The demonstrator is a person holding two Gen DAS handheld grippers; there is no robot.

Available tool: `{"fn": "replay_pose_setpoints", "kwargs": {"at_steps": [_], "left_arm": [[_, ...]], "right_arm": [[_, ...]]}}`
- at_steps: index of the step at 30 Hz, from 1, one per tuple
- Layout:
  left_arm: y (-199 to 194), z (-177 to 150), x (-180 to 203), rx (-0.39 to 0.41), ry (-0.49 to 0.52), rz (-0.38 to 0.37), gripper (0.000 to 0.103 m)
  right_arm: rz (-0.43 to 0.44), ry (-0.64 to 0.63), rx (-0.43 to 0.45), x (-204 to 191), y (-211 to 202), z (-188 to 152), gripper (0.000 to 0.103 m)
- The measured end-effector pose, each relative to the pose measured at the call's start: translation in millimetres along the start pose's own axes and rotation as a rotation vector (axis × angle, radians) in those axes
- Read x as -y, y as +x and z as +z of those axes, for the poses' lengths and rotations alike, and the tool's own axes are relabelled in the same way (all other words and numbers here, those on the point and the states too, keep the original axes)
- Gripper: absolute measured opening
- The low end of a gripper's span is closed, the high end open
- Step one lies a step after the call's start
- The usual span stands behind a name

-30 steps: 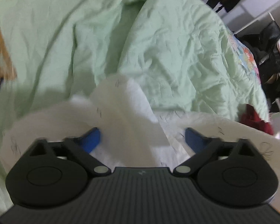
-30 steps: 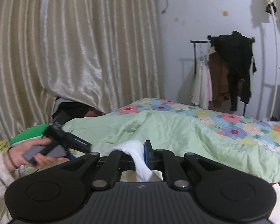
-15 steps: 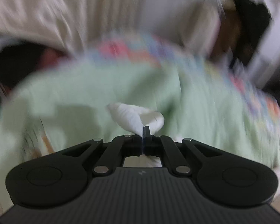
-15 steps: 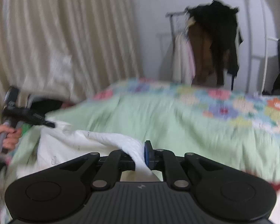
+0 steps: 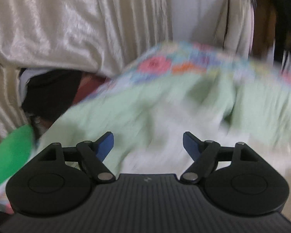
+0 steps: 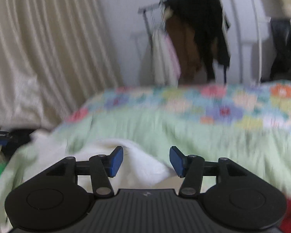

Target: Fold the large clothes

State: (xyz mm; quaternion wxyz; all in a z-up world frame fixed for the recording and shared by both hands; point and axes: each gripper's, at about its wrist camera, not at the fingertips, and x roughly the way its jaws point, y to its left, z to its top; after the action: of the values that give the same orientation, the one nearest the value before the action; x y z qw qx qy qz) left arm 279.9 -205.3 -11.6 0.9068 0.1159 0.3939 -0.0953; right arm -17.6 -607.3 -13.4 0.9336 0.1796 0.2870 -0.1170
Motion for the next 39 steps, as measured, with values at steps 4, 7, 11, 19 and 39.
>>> {"fn": "replay_pose_setpoints", "kwargs": {"at_steps": [4, 7, 11, 19, 39], "left_arm": [[-9, -80, -46, -0.240, -0.058, -0.113, 0.081], [-32, -122, -73, -0.308, -0.194, -0.230, 0.081], [-63, -170, -94, -0.375, -0.373, -0.320, 0.083], [-81, -178, -51, -0.349, -0.342, -0.350, 0.089], [-95, -202, -58, -0.237, -0.601, -0.448, 0.068]], "right_arm": [[0.072, -0.019, -0.148, 28, -53, -57, 0.056], [0.102, -0.049, -0.183, 36, -95, -95, 0.059], [0.109, -0.124, -0.193, 28, -135, -135, 0.060], [0.048, -0.491, -0.158, -58, -170, -206, 0.070], [0.060, -0.100, 0.003, -32, -136, -136, 0.002]]}}
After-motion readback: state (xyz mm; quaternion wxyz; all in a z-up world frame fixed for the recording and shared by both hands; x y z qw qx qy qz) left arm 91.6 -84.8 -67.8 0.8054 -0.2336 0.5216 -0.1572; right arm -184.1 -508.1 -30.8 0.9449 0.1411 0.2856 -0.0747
